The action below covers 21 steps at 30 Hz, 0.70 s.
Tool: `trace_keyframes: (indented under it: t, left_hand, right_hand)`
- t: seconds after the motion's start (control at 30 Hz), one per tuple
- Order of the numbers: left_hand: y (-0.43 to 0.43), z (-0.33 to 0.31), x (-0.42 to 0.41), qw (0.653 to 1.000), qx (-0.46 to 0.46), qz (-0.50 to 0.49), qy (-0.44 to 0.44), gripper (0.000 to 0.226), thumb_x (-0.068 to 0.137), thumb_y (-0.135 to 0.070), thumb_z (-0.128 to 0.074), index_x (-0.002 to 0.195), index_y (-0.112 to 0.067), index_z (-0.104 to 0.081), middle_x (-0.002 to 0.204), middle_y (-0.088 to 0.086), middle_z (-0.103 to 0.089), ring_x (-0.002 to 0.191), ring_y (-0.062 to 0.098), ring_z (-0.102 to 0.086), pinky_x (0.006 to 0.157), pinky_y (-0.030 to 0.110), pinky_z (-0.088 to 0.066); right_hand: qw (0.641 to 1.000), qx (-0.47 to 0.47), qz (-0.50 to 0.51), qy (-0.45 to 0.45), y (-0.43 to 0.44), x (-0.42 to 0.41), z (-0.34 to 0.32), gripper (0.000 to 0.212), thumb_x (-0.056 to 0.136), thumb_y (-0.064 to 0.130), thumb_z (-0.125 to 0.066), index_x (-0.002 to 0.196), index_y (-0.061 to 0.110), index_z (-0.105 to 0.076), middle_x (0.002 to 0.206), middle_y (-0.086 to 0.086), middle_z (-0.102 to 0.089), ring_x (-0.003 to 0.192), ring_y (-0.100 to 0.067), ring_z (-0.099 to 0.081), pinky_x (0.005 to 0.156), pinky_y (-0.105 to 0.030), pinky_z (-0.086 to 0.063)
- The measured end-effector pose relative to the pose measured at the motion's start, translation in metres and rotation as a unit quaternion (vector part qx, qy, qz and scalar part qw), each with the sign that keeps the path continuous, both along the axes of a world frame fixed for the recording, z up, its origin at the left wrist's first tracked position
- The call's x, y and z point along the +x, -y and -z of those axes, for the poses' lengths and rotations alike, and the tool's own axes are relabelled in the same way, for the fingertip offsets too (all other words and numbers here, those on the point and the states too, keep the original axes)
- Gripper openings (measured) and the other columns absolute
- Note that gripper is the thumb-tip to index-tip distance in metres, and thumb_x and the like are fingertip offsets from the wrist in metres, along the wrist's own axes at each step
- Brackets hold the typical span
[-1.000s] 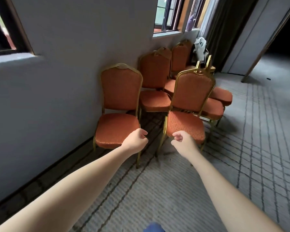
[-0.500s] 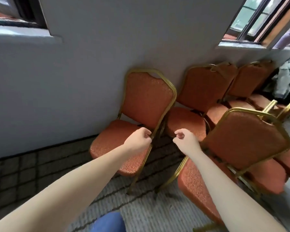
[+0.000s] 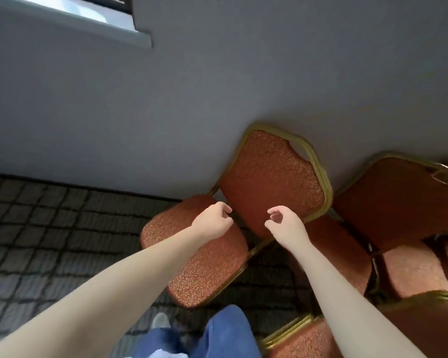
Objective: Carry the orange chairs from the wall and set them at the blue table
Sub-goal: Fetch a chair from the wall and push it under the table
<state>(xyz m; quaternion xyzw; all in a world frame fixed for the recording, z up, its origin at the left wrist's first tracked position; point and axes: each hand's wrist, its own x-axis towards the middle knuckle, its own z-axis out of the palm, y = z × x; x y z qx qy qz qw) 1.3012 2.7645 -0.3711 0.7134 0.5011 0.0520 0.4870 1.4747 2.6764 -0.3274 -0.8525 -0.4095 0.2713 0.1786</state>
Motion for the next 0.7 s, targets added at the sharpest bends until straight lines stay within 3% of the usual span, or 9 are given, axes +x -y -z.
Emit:
trace_keyframes:
  t: [0.17,0.37,0.53,0.7]
  left_hand:
    - [-0.036,0.015,-0.002,0.991,-0.017,-0.131,-0.017,0.038,0.086,-0.024,-0.049,0.123,-0.023,-0.055,0.116,-0.007,-0.06,0.111,0.013,-0.057,0.089,0.025,-0.043]
    - [-0.066,0.022,0.017,0.954,-0.037,-0.297,-0.037,0.037,0.086,-0.025,-0.049,0.122,-0.023,-0.056,0.122,-0.005,-0.061,0.113,0.015,-0.057,0.097,0.029,-0.045]
    - [-0.081,0.014,0.08,0.947,-0.036,-0.319,-0.017,0.037,0.086,-0.024,-0.051,0.122,-0.023,-0.056,0.121,-0.005,-0.062,0.111,0.015,-0.059,0.097,0.031,-0.046]
    - [-0.095,-0.001,0.162,0.969,-0.02,-0.247,0.015,0.039,0.084,-0.024,-0.055,0.123,-0.02,-0.057,0.121,-0.001,-0.063,0.112,0.016,-0.059,0.099,0.032,-0.046]
  right_hand:
    - [0.991,-0.025,-0.13,0.001,-0.091,0.016,0.02,0.026,0.086,0.018,-0.062,0.112,0.022,-0.061,0.108,0.003,-0.061,0.098,-0.013,-0.055,0.08,-0.026,-0.04]
    - [0.96,-0.018,-0.279,-0.02,-0.184,0.028,0.04,0.03,0.083,0.019,-0.063,0.113,0.023,-0.063,0.113,0.002,-0.064,0.109,-0.017,-0.06,0.095,-0.035,-0.047]
    - [0.954,0.092,-0.284,0.013,-0.219,0.08,0.021,0.031,0.079,0.016,-0.063,0.109,0.019,-0.066,0.107,0.0,-0.066,0.104,-0.021,-0.061,0.092,-0.038,-0.05]
    - [0.944,0.175,-0.251,0.125,-0.219,0.155,-0.01,0.034,0.077,0.019,-0.062,0.11,0.022,-0.066,0.112,-0.001,-0.066,0.11,-0.024,-0.055,0.097,-0.039,-0.045]
